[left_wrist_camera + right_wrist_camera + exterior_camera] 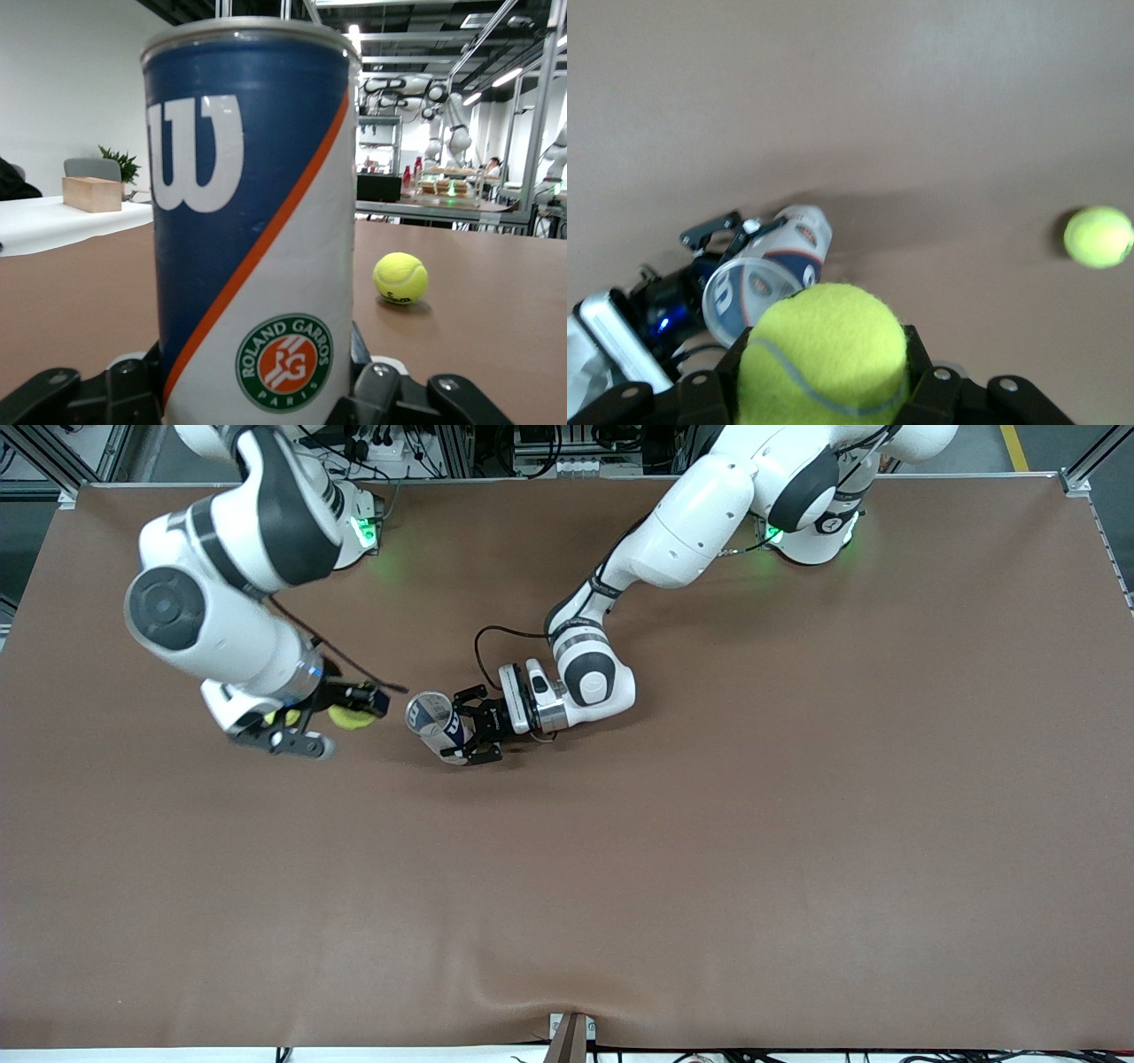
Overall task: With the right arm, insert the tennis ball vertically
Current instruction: 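Carry the ball over the can's open end with the right gripper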
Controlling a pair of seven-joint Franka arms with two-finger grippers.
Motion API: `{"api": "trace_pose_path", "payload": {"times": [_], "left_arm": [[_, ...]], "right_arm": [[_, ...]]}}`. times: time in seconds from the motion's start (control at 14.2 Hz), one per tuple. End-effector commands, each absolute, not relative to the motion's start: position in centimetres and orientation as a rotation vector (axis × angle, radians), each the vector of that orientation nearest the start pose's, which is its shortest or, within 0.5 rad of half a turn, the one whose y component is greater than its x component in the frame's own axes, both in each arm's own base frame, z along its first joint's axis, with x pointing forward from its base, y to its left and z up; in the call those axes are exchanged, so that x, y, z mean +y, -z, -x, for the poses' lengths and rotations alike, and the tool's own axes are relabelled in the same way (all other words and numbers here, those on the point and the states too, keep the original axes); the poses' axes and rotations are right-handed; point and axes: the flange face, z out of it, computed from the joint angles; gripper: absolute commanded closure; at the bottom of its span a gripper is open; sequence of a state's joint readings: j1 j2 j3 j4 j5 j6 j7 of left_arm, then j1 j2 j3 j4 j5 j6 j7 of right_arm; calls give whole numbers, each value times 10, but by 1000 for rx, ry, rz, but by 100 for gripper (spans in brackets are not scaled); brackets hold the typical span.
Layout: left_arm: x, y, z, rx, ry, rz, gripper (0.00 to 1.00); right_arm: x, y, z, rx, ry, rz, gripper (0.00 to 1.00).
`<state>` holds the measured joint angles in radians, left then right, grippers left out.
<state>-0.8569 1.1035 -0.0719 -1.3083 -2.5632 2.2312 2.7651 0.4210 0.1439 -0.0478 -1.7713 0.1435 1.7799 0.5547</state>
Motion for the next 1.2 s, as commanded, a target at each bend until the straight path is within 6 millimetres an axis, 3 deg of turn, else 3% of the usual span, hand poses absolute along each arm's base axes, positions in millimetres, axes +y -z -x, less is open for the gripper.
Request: {"api": "trace_pose_path", "payload": {"times": [0.0, 0.28, 0.56, 1.13], "left_arm": [[-604, -82, -445, -1034, -1512, -1375, 28], [-602, -77, -443, -1037, -1506, -1382, 28], [-601, -76, -444, -1036, -1507, -1383, 28], [-601, -76, -444, -1036, -1506, -1385, 29]], "right_arm": [[252, -462, -520, 444, -286, 3048, 40], [261, -451, -522, 513, -285, 3045, 40], [286, -420, -529, 561, -243, 3041, 40], [295, -391, -533, 565, -255, 3064, 39]]}}
